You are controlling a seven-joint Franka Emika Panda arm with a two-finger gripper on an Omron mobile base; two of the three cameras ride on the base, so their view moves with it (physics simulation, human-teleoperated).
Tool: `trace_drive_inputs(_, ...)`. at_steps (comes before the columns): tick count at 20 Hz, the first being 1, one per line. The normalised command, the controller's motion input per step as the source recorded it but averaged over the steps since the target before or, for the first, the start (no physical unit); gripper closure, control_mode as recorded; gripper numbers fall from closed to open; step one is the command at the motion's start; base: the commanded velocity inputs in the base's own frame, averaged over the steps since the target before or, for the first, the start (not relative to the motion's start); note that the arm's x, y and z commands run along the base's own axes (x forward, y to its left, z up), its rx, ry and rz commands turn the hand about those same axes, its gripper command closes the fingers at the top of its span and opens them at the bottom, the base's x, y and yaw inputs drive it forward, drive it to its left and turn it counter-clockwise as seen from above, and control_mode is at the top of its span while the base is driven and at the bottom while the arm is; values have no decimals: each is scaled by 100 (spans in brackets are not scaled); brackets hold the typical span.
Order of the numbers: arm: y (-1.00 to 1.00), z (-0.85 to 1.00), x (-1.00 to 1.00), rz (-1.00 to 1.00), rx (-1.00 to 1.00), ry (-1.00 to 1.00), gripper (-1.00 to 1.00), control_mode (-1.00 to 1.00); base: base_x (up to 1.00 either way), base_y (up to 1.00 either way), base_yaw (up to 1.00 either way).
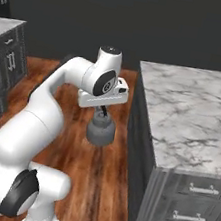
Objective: The kettle is done boiling. Turn off the stove, then wait for 300 timesteps before moving the kettle to the dining table.
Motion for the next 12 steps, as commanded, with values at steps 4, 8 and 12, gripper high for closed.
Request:
trace_drive_inputs(4, 0, 0, 0, 0, 0, 0, 100, 100, 56, 68, -41)
trace_drive_inputs(8, 0, 0, 0, 0, 0, 0, 100, 100, 58, 68, -42)
trace_drive_inputs(12, 0, 0, 0, 0, 0, 0, 100, 100, 56, 73, -42)
